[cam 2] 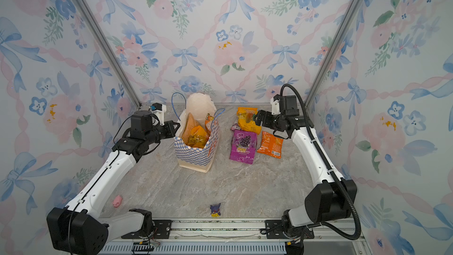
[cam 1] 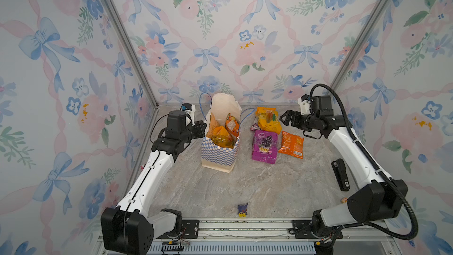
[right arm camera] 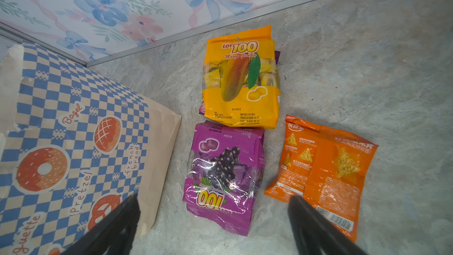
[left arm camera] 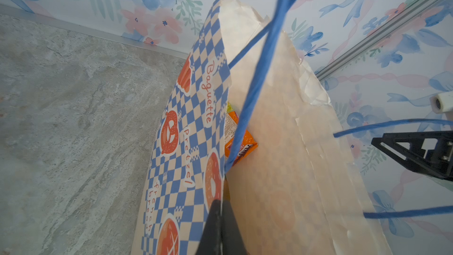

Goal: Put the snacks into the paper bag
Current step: 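Move the right gripper over the yellow LOT100 mango gummy bag, then lower the right gripper and close it on the yellow mango gummy bag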

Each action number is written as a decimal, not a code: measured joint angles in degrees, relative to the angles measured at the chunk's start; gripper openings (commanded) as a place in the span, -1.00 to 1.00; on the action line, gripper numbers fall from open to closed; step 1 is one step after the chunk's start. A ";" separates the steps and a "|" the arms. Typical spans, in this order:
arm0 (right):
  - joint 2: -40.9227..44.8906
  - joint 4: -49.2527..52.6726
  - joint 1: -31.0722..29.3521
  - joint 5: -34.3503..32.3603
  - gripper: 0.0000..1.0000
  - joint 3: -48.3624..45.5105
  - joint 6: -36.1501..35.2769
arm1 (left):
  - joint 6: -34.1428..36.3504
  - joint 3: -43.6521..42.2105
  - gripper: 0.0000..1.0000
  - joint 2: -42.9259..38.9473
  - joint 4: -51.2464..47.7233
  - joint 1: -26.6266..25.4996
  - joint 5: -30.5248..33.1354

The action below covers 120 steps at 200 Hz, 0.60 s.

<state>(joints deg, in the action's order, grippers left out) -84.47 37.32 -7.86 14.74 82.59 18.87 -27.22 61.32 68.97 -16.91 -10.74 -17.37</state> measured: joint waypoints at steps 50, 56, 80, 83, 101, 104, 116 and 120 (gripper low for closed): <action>-1.16 0.83 0.26 -2.05 0.93 0.26 -1.92 | 0.00 0.00 -1.00 0.00 0.02 0.00 0.00; -1.97 1.18 0.46 -2.43 0.93 0.61 -2.16 | 0.00 0.00 -1.00 0.00 0.00 0.00 0.00; -6.64 2.19 1.51 -2.97 0.93 2.84 -2.60 | 0.00 0.00 -1.00 0.00 0.00 0.00 -0.02; -7.37 2.23 1.60 -2.99 0.93 3.19 -2.60 | 0.00 0.00 -1.00 0.00 0.00 0.00 0.00; -11.76 2.19 2.34 -2.10 0.93 5.07 -2.51 | 0.00 0.00 -1.00 0.00 0.02 0.00 -0.02; -12.44 2.19 2.49 -1.97 0.93 5.38 -2.49 | 0.00 0.00 -1.00 0.00 0.00 0.00 0.00; -15.54 2.08 3.02 -1.03 0.93 6.84 -2.16 | 0.00 0.00 -1.00 0.00 0.02 -0.11 0.00; -16.46 1.99 3.17 -0.76 0.93 7.28 -2.08 | 0.00 0.00 -1.00 -0.02 0.02 -0.11 0.00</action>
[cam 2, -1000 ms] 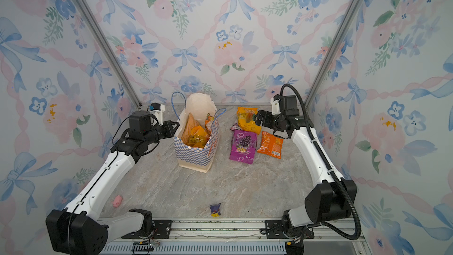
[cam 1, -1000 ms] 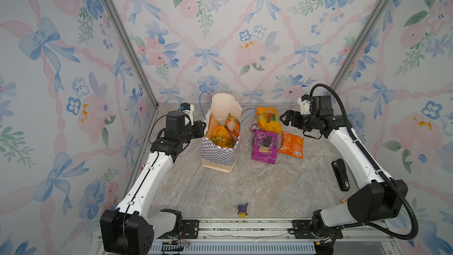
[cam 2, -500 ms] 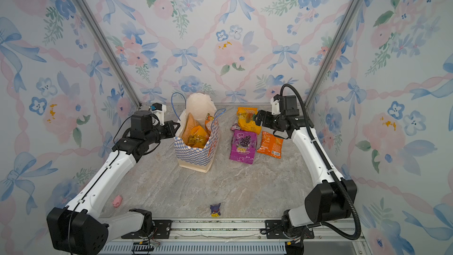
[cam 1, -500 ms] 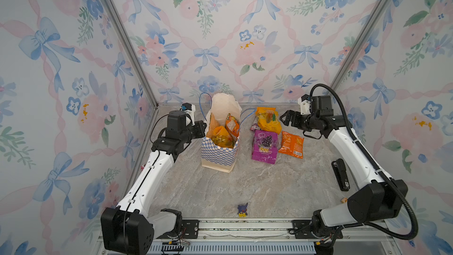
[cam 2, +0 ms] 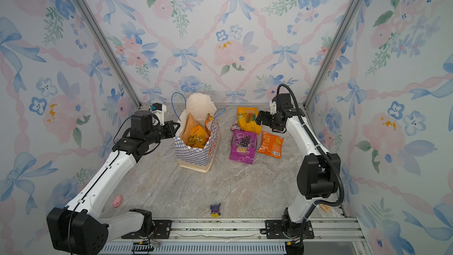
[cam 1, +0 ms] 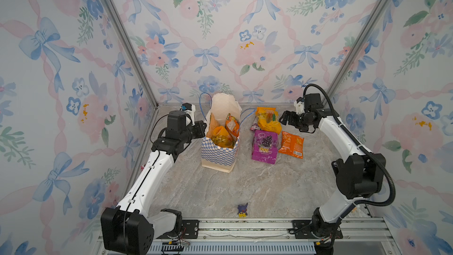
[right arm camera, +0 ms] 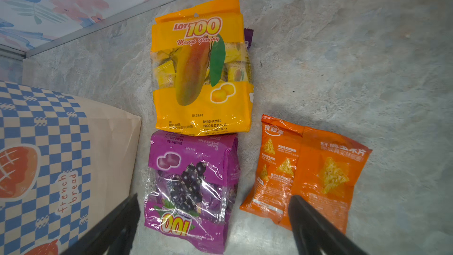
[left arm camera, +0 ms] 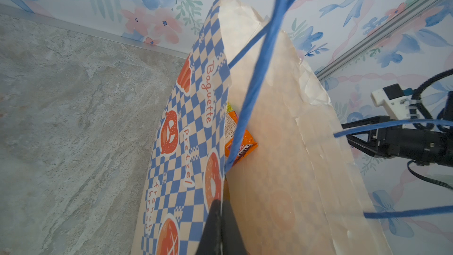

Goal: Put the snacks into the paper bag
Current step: 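Lower the right gripper and close it on the yellow mango gummy bag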

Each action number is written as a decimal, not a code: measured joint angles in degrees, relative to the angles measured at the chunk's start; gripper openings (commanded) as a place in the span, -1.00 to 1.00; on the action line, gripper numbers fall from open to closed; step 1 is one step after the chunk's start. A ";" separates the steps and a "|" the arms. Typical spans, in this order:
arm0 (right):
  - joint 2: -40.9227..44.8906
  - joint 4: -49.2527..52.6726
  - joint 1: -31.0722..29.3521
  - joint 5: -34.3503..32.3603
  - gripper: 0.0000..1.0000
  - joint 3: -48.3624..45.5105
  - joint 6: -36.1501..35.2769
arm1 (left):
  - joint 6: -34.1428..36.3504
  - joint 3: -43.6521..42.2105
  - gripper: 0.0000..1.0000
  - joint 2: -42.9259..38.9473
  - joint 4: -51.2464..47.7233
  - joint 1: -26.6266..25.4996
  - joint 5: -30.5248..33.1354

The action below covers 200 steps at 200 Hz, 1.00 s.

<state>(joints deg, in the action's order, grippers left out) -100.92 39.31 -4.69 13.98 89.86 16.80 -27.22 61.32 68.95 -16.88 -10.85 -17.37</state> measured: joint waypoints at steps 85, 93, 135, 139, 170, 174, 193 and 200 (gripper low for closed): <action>-19.17 -4.52 2.84 10.56 0.93 11.82 3.39 | 0.00 0.04 -1.00 0.02 0.00 -0.37 0.02; -19.91 -4.68 2.84 10.99 0.93 11.82 3.43 | 0.00 0.09 -1.00 0.02 -0.02 -0.37 0.02; -22.77 -6.67 2.84 13.38 0.93 11.82 3.43 | 0.00 0.11 -1.00 0.02 0.00 -0.37 0.00; -22.91 -6.95 2.84 13.55 0.93 11.82 3.50 | 0.00 0.11 -1.00 0.02 -0.02 -0.37 0.00; -24.20 -9.33 2.84 14.71 0.94 11.65 4.11 | -0.02 0.11 -1.00 0.02 -0.02 -0.44 0.00; -24.24 -9.62 2.84 14.80 0.96 11.58 4.26 | 0.00 0.11 -1.00 0.02 -0.02 -0.44 0.00; -24.35 -10.95 2.84 14.97 0.95 11.26 4.57 | -0.02 0.20 -1.00 0.02 -0.04 -0.44 0.00; -24.37 -11.37 2.84 15.19 0.91 11.04 4.66 | -0.02 0.26 -1.00 0.02 -0.04 -0.44 0.00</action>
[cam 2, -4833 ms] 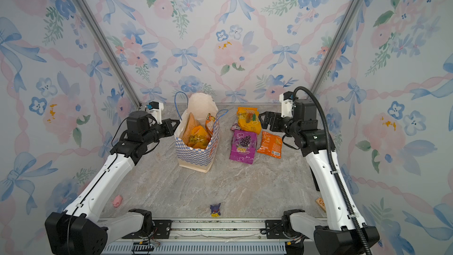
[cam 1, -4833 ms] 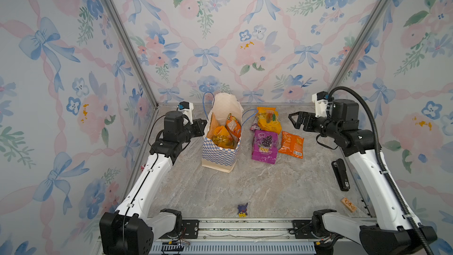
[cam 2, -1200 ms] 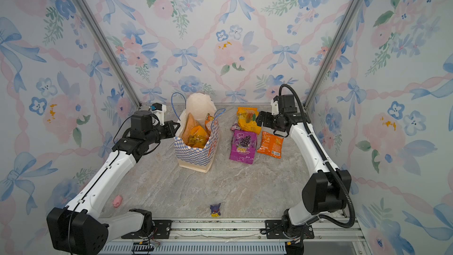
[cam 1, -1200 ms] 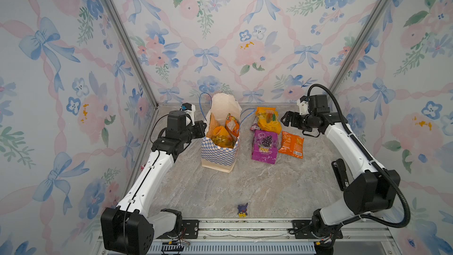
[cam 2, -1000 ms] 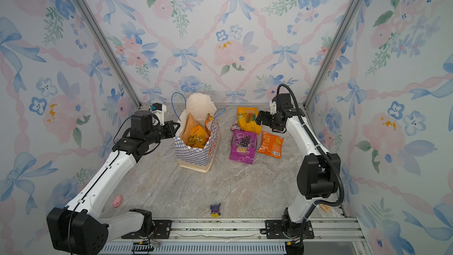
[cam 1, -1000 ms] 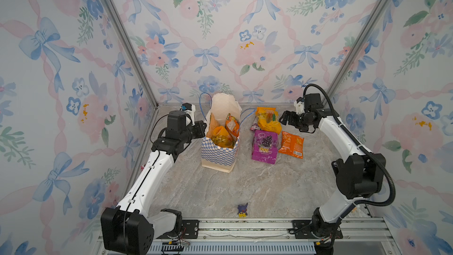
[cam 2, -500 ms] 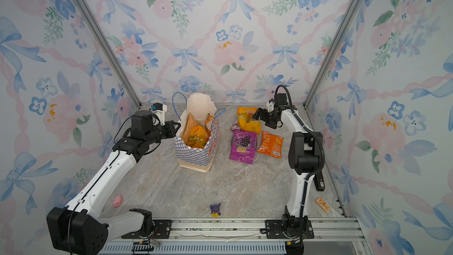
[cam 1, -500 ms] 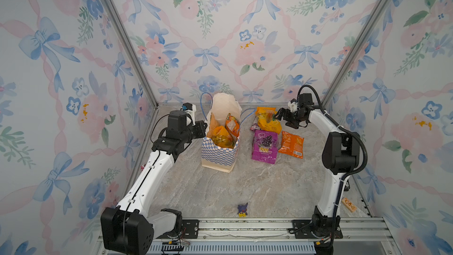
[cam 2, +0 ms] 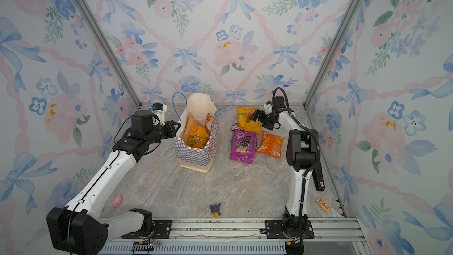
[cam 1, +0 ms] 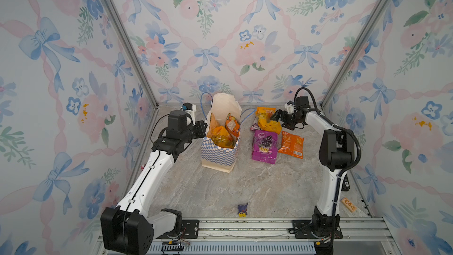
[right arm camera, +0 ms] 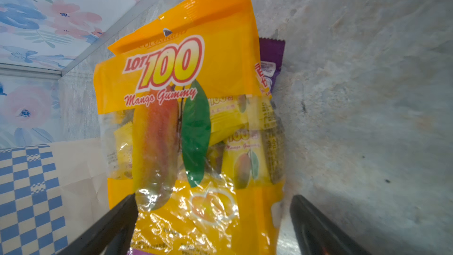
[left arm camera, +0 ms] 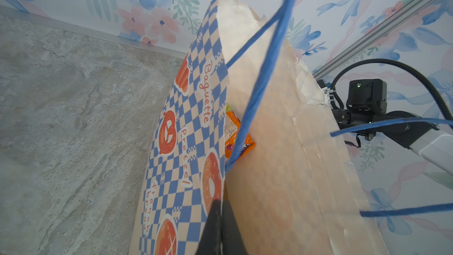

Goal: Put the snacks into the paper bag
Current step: 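Lower the right gripper and close it on the yellow mango gummy bag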

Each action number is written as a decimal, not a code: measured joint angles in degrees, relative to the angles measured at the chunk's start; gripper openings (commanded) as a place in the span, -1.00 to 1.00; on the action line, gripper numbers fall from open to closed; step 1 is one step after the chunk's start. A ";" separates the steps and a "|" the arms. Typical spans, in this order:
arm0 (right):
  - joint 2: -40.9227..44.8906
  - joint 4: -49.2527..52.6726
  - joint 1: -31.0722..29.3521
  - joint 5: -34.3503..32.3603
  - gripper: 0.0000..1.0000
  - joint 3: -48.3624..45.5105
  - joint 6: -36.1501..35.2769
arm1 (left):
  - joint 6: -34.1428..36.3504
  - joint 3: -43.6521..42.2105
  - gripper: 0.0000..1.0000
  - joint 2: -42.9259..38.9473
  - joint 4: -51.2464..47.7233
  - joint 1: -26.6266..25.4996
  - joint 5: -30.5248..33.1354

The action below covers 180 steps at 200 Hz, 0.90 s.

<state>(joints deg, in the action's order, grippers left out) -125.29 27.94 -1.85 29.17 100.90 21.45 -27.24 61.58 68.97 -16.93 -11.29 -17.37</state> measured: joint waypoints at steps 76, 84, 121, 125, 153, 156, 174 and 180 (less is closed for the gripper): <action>-1.62 -1.44 -0.02 0.83 0.22 -0.92 0.35 | 0.00 0.26 -1.00 0.00 -0.28 -0.33 0.00; -1.62 -1.44 -0.02 0.83 0.06 -0.92 0.39 | 0.02 0.26 -1.00 0.00 -0.37 -0.33 0.00; -1.62 -1.27 0.26 1.88 -0.57 -0.92 0.11 | 0.00 0.26 -1.00 0.00 -0.37 -0.33 0.00; -1.60 -1.22 0.26 1.99 -0.64 -0.92 0.74 | 0.02 0.26 -1.00 0.00 -0.37 -0.33 0.00; -1.62 -1.68 0.42 3.10 -0.96 -0.92 1.40 | 0.00 0.26 -1.00 0.00 -0.37 -0.33 0.00; -1.62 -1.75 0.42 3.23 -0.99 -0.92 1.25 | 0.00 0.26 -1.00 0.00 -0.37 -0.33 0.00; -1.60 -1.90 0.63 3.61 -1.00 -0.92 1.73 | 0.02 0.26 -1.00 0.00 -0.37 -0.33 0.00; -1.62 -1.90 0.70 3.65 -1.00 -0.92 1.73 | 0.00 0.26 -1.00 0.00 -0.37 -0.33 0.00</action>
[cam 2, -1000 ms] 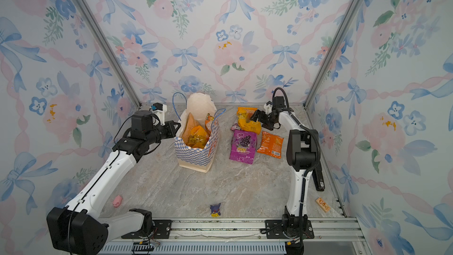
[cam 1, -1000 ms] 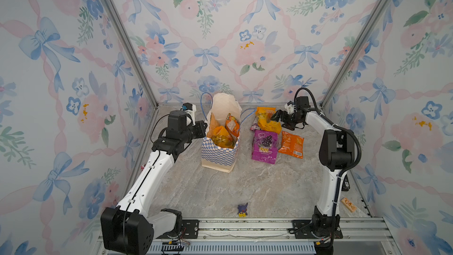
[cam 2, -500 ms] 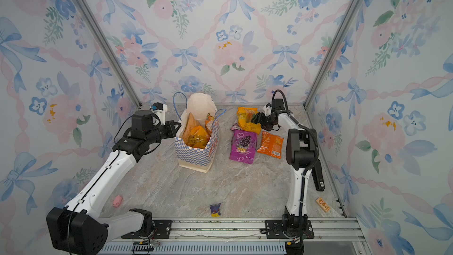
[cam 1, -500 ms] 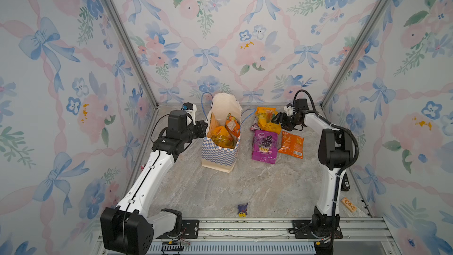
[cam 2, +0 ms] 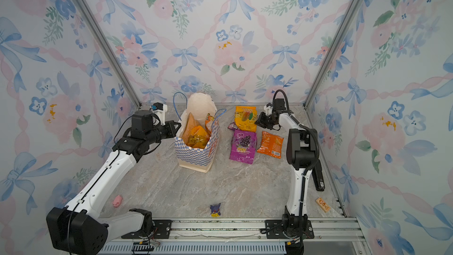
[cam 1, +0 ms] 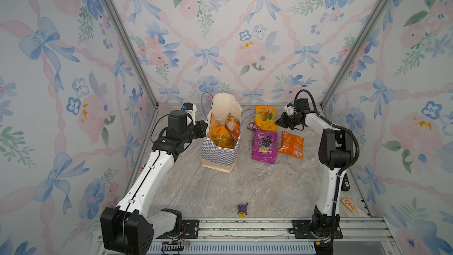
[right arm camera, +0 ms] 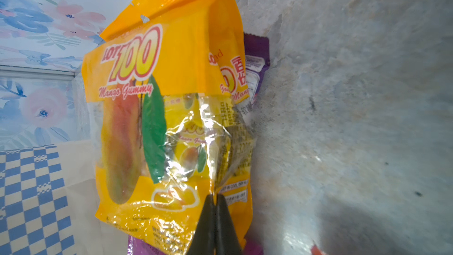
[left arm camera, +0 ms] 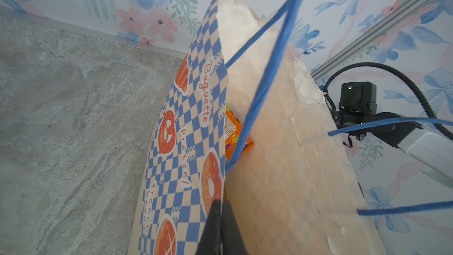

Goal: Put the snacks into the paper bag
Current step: 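Lower the right gripper and close it on the yellow mango gummy bag, then lift the yellow mango gummy bag with the right gripper off the table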

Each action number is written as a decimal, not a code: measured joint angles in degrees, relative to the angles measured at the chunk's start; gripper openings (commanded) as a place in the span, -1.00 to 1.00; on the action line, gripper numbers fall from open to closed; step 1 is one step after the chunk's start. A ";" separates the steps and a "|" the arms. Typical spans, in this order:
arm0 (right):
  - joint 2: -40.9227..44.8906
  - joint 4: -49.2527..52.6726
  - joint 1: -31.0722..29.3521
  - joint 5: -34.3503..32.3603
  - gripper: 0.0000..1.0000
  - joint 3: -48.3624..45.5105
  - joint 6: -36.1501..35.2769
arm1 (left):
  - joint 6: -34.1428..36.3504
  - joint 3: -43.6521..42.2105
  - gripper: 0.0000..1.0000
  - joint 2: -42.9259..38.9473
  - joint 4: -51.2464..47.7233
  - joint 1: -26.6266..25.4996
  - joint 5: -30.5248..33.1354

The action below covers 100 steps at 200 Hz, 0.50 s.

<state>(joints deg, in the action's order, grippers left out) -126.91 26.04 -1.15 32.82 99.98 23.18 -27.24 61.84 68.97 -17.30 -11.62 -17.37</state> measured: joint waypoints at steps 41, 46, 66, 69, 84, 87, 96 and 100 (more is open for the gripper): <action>0.07 -0.28 0.33 0.59 -1.00 -0.39 -0.02 | 0.02 0.00 -1.00 0.00 0.00 0.00 0.00; 0.13 -0.42 0.37 0.74 -1.00 -0.63 -0.02 | 0.02 0.00 -1.00 0.00 0.00 0.00 0.00; 1.01 -1.07 0.76 1.73 -1.00 -2.25 0.02 | 0.02 0.00 -1.00 0.00 0.00 0.00 0.00; 1.25 -1.22 0.85 1.92 -1.00 -2.54 0.09 | 0.02 0.00 -1.00 0.00 0.00 0.00 0.00; 2.60 -2.05 1.42 3.13 -1.00 -4.11 0.90 | 0.00 0.00 -1.00 0.00 0.00 0.00 0.00; 2.95 -2.36 1.53 3.54 -1.00 -4.50 0.96 | 0.02 0.00 -1.00 0.00 0.00 0.00 0.00; 4.02 -3.32 1.97 4.72 -1.00 -5.51 1.79 | 0.02 0.00 -1.00 0.00 0.00 0.00 0.00; 4.48 -3.74 2.21 5.11 -1.00 -5.90 2.16 | 0.02 0.00 -1.00 0.00 0.00 0.00 0.00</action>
<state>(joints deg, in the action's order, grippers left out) -122.43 22.31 1.06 37.93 94.08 25.34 -27.22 61.84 68.97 -17.30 -11.62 -17.37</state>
